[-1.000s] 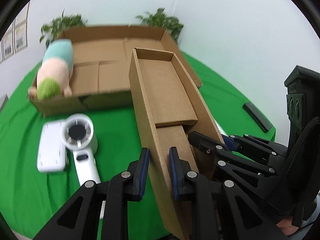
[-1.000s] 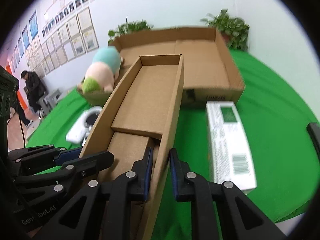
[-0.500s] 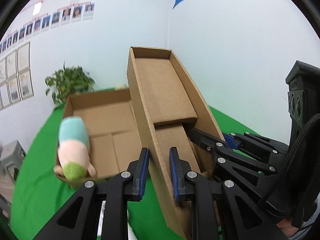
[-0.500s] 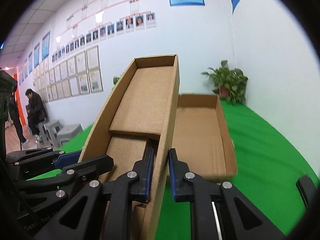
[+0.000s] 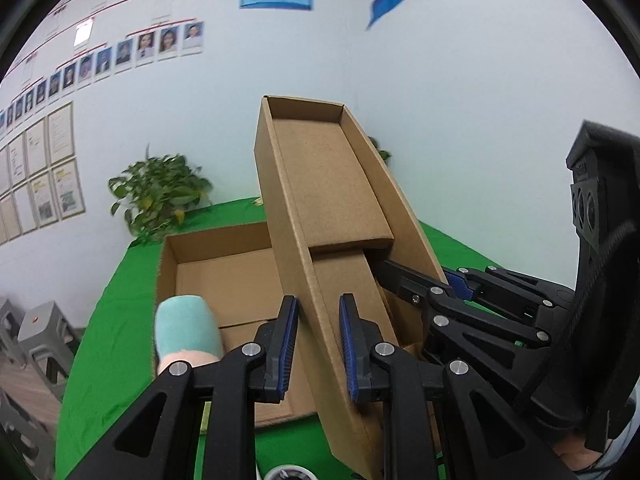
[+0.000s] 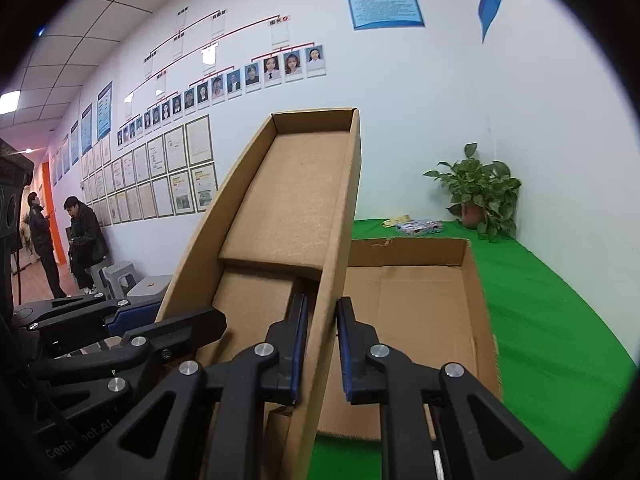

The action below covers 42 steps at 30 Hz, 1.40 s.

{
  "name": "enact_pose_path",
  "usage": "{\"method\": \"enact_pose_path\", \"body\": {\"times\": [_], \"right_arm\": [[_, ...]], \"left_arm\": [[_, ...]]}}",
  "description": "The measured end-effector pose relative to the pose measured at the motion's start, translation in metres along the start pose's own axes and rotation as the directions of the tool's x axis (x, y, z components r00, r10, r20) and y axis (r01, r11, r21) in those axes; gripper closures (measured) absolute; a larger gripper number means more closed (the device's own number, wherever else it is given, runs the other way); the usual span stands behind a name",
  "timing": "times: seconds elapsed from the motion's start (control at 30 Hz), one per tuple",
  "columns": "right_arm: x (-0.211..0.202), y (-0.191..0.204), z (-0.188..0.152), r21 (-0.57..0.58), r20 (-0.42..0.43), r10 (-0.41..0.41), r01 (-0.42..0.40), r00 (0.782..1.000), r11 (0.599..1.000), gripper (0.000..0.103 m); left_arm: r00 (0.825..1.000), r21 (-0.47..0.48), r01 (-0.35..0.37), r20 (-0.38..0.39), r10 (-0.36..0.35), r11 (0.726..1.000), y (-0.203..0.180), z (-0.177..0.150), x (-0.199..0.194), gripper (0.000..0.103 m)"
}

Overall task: Organize objects
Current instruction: 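Lift the narrow tray with both grippers and carry it into the large box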

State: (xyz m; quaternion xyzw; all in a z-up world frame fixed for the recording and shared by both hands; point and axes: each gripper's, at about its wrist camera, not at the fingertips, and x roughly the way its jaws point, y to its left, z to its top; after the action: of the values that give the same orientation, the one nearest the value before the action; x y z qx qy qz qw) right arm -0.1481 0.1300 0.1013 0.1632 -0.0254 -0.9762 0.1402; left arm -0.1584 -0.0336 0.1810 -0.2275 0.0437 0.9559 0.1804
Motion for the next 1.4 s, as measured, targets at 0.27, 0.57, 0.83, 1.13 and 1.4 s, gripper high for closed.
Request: {"method": "enact_pose_path", "body": {"times": [0.27,0.57,0.83,1.13,1.4], "right_arm": [[0.086,0.01,0.004,0.012,-0.154,0.037,-0.036,0.987,0.999,0.09],[0.148,-0.002,-0.043,0.105,-0.279,0.062,-0.034,0.958,0.994,0.091],[0.174,-0.012,-0.069,0.204,-0.334,0.088,-0.02,0.939,0.979,0.091],[0.182,-0.005,-0.085,0.239,-0.361,0.103,-0.015,0.927,0.971,0.092],[0.187,0.002,-0.089,0.218,-0.385,0.068,0.019,0.921,0.976,0.096]], "left_arm": [[0.985,-0.051,-0.016,-0.17,0.007,0.999,0.059,0.014,0.074,0.086],[0.938,-0.112,-0.052,-0.345,0.01,0.992,0.087,-0.034,0.163,0.087],[0.907,-0.11,-0.088,-0.42,0.034,0.99,0.113,-0.071,0.222,0.089],[0.91,-0.137,-0.115,-0.413,0.049,0.984,0.126,-0.088,0.221,0.089],[0.931,-0.165,-0.1,-0.363,0.034,0.981,0.126,-0.086,0.189,0.087]]}}
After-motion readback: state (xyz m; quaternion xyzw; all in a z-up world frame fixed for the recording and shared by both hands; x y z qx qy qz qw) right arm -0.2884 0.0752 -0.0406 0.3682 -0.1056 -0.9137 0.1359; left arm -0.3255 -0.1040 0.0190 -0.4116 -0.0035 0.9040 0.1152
